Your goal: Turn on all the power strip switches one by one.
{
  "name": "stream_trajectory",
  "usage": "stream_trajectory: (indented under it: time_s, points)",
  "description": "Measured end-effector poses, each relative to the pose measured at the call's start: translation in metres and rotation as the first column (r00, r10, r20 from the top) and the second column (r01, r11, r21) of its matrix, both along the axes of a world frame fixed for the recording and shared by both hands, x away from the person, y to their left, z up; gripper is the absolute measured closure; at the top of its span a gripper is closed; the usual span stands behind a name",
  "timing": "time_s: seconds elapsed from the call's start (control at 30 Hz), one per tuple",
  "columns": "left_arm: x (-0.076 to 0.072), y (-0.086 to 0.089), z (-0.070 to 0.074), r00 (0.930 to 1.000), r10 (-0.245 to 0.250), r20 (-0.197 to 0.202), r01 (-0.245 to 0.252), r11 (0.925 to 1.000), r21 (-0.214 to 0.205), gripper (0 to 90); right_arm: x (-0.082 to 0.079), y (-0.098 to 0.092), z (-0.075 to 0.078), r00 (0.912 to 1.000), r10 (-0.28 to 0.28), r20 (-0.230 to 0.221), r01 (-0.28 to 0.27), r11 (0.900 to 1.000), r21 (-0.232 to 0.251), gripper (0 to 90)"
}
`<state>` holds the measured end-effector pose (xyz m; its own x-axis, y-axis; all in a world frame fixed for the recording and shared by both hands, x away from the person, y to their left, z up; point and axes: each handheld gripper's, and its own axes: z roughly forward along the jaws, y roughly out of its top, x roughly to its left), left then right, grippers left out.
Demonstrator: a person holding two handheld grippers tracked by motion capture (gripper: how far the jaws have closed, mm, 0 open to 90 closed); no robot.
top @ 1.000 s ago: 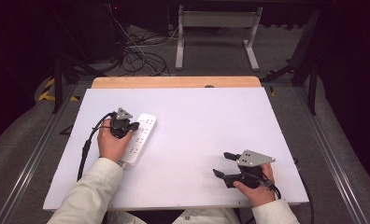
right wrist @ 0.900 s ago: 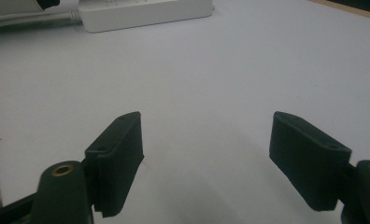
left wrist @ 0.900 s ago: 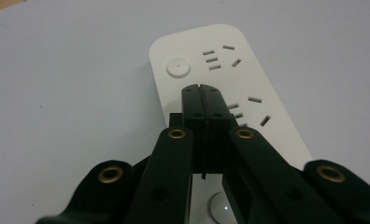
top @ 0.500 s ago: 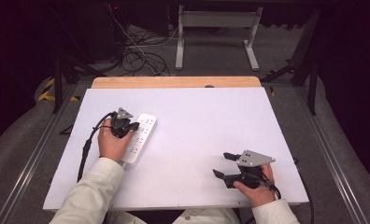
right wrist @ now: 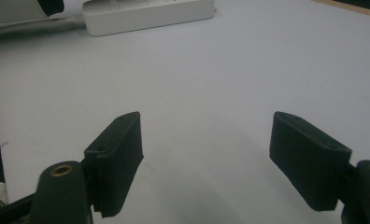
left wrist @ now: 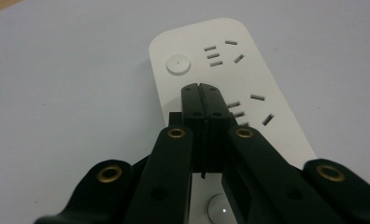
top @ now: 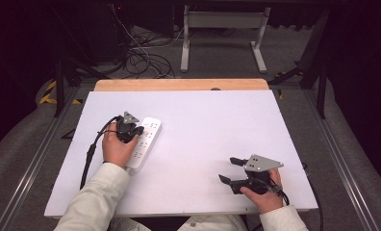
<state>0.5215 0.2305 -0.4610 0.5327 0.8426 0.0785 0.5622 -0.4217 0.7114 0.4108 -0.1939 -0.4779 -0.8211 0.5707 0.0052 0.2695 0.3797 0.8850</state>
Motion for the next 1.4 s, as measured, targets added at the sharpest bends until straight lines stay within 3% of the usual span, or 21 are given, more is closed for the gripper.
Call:
stream_trajectory:
  time_s: [0.03,0.1,0.2,0.3,0.33,0.47,0.6,0.8,0.93,1.03,1.07,1.13,1.23,1.4]
  points:
    - [0.0,0.0,0.0,1.0,-0.004,-0.008,0.004,0.9999,-0.015,90.0,0.0,0.0,0.0,1.0,0.0,0.0,0.0,1.0,0.0,26.5]
    - [-0.001,-0.003,0.0,1.0,0.0,-0.002,0.0,1.0,0.009,90.0,0.0,0.0,0.0,1.0,-0.001,0.001,0.001,1.0,0.002,26.5]
    - [-0.004,-0.015,0.0,0.9986,0.008,0.052,-0.015,0.9924,0.123,90.0,-0.001,0.0,0.0,1.0,-0.001,0.002,0.001,1.0,0.001,26.4]
    - [0.0,-0.007,0.0,0.9997,0.02,0.013,-0.021,0.9992,0.033,90.0,-0.001,0.0,0.0,1.0,-0.002,0.002,0.002,1.0,0.004,26.4]
    - [0.0,-0.005,0.0,0.9998,0.017,0.008,-0.017,0.9996,0.021,90.0,-0.001,0.0,0.0,1.0,-0.001,0.002,0.001,1.0,0.005,26.4]
    - [-0.001,-0.008,-0.001,0.9996,0.022,0.017,-0.023,0.999,0.038,90.0,0.0,-0.001,0.0,1.0,0.0,0.001,0.0,1.0,0.006,26.4]
    - [0.0,-0.005,-0.002,0.9996,0.026,0.011,-0.026,0.9996,0.011,90.0,-0.001,-0.001,0.0,1.0,0.002,0.001,-0.002,1.0,0.006,26.4]
    - [-0.002,-0.003,-0.001,0.9986,0.047,0.025,-0.048,0.9975,0.052,90.0,-0.001,0.0,0.0,1.0,0.002,0.001,-0.002,1.0,0.003,26.4]
    - [-0.001,0.004,-0.003,0.999,0.045,-0.001,-0.045,0.9983,-0.036,90.0,-0.001,0.0,0.0,1.0,0.003,-0.002,-0.003,1.0,0.006,26.4]
    - [-0.001,0.002,-0.002,0.9989,0.046,0.008,-0.046,0.9987,-0.024,90.0,-0.001,0.0,0.0,1.0,0.003,0.002,-0.003,1.0,0.008,26.4]
    - [0.0,0.003,-0.001,0.9991,0.041,0.002,-0.041,0.9959,-0.08,90.0,-0.001,-0.001,0.0,1.0,0.0,0.002,0.0,1.0,0.009,26.4]
    - [0.0,0.002,0.0,0.9986,0.052,-0.001,-0.052,0.9947,-0.089,90.0,0.0,-0.001,0.0,1.0,-0.002,0.0,0.002,0.9999,0.01,26.4]
    - [0.001,0.003,0.006,0.9983,0.038,0.043,-0.034,0.995,-0.094,90.0,0.0,0.0,0.0,1.0,0.0,0.002,0.0,1.0,0.007,26.4]
    - [0.004,0.0,0.018,0.9974,0.011,0.071,-0.004,0.9946,-0.103,90.0,0.0,-0.001,0.0,1.0,0.001,-0.003,-0.001,1.0,0.008,26.4]
